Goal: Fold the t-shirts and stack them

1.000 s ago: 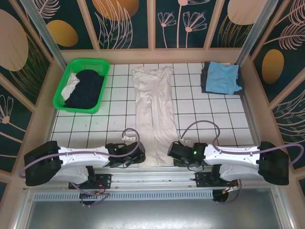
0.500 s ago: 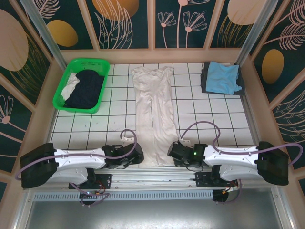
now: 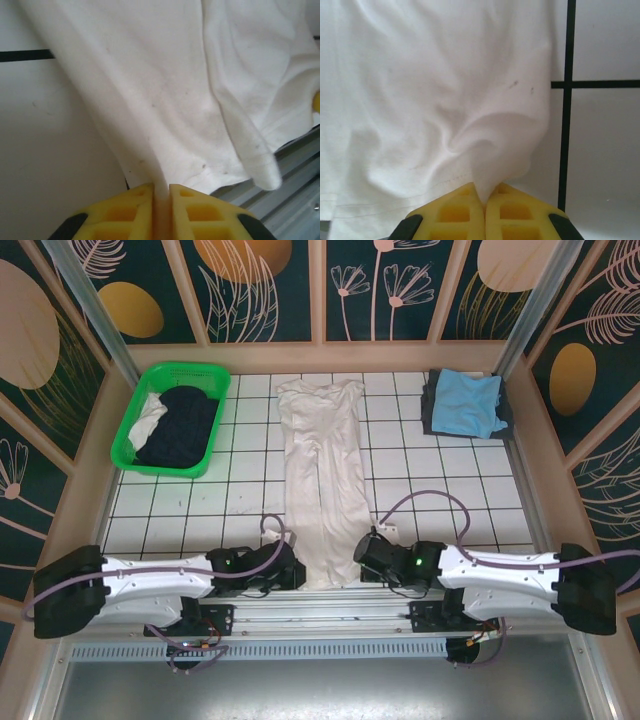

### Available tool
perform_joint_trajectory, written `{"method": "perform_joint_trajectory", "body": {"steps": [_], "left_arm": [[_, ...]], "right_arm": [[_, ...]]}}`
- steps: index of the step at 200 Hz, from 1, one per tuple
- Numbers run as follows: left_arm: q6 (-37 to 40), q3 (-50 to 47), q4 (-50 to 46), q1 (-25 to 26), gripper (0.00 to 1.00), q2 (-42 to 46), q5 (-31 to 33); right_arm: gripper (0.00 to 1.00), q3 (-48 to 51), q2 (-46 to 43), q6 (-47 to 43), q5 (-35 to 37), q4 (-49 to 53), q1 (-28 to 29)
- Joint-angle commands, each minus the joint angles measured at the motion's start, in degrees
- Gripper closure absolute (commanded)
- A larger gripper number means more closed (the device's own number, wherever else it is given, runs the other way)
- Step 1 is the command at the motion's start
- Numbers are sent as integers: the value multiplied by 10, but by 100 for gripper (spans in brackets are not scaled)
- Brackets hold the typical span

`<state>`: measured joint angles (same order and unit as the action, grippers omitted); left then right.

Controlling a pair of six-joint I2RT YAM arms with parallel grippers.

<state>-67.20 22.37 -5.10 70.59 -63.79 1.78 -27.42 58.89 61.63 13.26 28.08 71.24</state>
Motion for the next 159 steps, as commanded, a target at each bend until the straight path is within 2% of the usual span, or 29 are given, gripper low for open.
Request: {"method": "perform_joint_trajectory", "body": {"steps": [1, 5, 22, 42, 60, 93, 119, 159], "left_arm": [[19, 12, -42, 4, 96, 43, 21], [21, 15, -43, 3, 100, 50, 26], [18, 29, -45, 4, 100, 64, 49], [31, 57, -40, 4, 100, 42, 37], [38, 86, -76, 4, 100, 31, 66], [44, 91, -88, 2, 100, 67, 132], [62, 106, -101, -8, 100, 91, 175], [82, 139, -102, -57, 100, 63, 162]], "right_arm": [[100, -35, -8, -16, 43, 8, -5], [100, -41, -7, -19, 45, 10, -6], [100, -63, -1, -34, 52, 12, -6], [100, -81, 7, -62, 66, 7, -13], [100, -101, 15, -84, 64, 4, -26], [100, -118, 9, -102, 85, 4, -51], [100, -115, 6, -137, 58, -29, -93], [100, -140, 13, -187, 34, -48, -137]]}}
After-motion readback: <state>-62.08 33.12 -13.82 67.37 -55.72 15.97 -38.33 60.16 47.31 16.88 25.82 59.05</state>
